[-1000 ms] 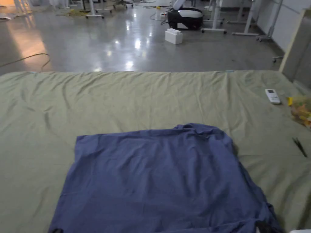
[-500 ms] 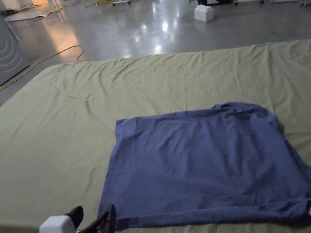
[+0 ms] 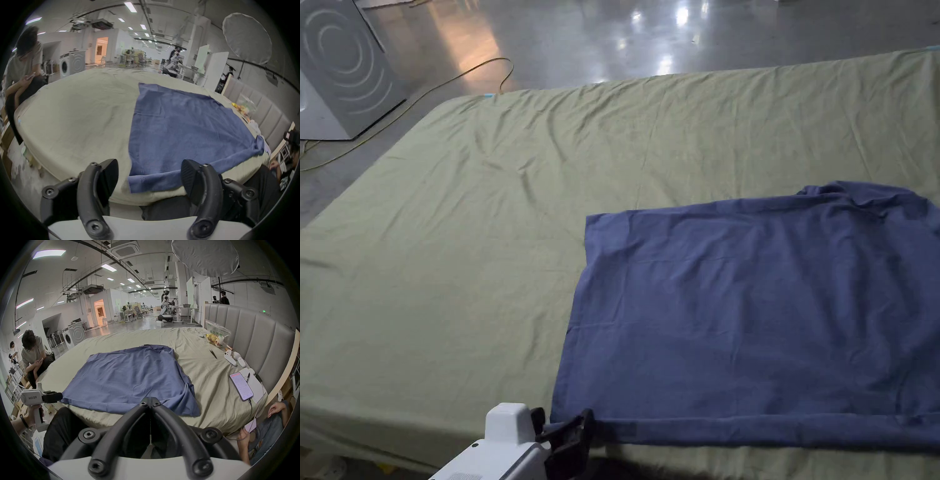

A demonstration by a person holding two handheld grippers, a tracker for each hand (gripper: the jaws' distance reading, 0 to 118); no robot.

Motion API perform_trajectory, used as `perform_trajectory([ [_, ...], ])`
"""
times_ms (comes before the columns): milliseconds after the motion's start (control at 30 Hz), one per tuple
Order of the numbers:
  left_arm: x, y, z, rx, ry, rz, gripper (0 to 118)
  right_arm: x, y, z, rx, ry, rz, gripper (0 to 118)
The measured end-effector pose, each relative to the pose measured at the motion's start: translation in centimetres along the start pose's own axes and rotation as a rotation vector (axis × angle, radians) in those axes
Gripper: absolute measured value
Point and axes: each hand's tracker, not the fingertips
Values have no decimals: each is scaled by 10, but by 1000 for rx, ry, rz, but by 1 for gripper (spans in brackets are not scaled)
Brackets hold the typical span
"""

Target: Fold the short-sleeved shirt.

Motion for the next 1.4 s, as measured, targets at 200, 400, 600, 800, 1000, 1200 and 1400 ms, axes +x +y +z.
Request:
perform_trajectory([
  [200, -1, 3, -18, -80, 39, 34, 26, -1, -1, -4, -20, -21, 15, 0],
  [400, 11, 17, -24, -173, 59, -20, 22, 16, 0, -18, -10, -32, -14, 0],
  [600, 21, 18, -22, -164, 71, -41, 9, 60, -2, -67, -61, -142, 14, 88],
  [800, 22, 23, -26, -199, 79, -42, 9, 100, -17, -146, -218, -76, -148, 84],
  [1000, 27, 25, -24, -201, 83, -42, 9, 102, -30, -160, -296, -3, -161, 10],
  [1200, 32, 55, 4, -120, 20, 81, 8, 98, 5, -127, -94, 10, -195, 7],
  [1400, 30, 142, -14, -47, 0, 71, 8, 93, 99, -176, -12, 52, -159, 7],
])
